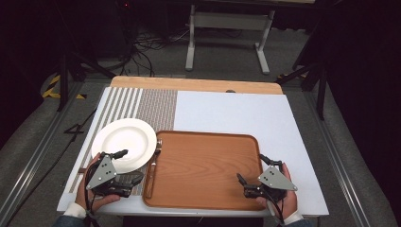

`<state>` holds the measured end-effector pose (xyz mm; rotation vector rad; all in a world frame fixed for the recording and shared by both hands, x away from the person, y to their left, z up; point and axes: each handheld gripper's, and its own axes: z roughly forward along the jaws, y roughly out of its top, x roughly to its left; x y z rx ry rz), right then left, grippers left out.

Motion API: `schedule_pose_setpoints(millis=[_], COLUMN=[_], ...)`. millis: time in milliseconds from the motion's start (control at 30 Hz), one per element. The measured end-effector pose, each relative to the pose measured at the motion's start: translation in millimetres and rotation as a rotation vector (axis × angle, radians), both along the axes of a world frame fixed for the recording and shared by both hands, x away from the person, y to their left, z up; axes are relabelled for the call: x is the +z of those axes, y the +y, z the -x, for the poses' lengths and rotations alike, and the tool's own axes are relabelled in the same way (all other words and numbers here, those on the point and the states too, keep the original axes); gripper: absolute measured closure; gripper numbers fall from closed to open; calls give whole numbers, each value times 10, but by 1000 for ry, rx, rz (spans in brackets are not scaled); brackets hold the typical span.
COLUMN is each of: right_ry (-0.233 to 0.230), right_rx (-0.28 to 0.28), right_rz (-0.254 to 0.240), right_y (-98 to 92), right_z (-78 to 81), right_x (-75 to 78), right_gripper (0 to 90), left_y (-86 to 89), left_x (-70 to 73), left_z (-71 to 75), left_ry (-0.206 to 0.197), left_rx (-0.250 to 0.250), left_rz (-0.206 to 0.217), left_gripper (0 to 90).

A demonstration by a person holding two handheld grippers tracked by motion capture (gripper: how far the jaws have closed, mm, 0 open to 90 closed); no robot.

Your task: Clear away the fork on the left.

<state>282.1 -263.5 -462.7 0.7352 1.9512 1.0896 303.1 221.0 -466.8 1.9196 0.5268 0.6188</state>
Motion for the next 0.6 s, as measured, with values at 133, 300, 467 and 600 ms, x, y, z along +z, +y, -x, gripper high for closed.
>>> schedule_pose_setpoints(millis=[133,300,467,600], right_ry=[2,4,5,8], right_rx=[0,1,0,-2], right_rz=[1,3,5,3], right_y=[-5,-4,-3,-9], right_z=[-4,-4,-6,-13], right_x=[-4,-10,-13,-18], right_gripper=[56,56,56,56], left_y=[-2,-12,-17,-37], left_x=[-4,-7,-4,0], left_z=[-7,-9,-11,-28], left_ry=[6,9,11,8], left_rx=[-2,-3,-8,-7], left_rz=[1,-8,-11,-7], left_gripper=[65,65,65,65])
